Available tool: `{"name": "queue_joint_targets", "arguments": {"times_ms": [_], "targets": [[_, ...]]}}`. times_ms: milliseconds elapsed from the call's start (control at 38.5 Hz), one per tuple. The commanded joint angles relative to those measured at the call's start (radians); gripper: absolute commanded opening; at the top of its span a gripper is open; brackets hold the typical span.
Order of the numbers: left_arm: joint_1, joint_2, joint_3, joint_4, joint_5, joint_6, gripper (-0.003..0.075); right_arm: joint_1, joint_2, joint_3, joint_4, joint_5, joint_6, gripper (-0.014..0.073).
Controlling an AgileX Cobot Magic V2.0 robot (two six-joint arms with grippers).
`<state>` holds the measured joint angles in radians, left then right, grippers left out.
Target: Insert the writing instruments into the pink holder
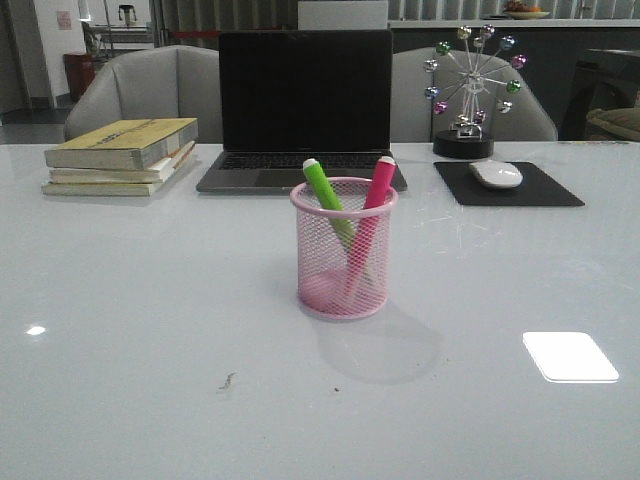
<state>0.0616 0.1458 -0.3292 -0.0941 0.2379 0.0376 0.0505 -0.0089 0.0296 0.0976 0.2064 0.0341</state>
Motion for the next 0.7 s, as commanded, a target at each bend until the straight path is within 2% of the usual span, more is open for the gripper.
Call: {"name": "queue_joint_targets", "arguments": {"times_ms": [0, 208, 442, 676], "targets": [[-0.01, -0.023, 0.036, -0.011, -0.149, -0.018, 0.0092, -0.001, -0.021, 0.002, 0.002, -0.085, -0.014, 0.0057], [-0.014, -0.128, 0.172, -0.017, -0.274, -0.018, 0.0092, -0.001, -0.021, 0.002, 0.002, -0.085, -0.014, 0.0057], [-0.08, -0.174, 0.244, -0.017, -0.277, -0.018, 0.0092, -0.001, -0.021, 0.002, 0.002, -0.085, -0.014, 0.0057], [-0.097, -0.174, 0.333, -0.014, -0.298, -0.018, 0.0092, -0.001, -0.021, 0.002, 0.002, -0.085, -0.014, 0.0057]]}}
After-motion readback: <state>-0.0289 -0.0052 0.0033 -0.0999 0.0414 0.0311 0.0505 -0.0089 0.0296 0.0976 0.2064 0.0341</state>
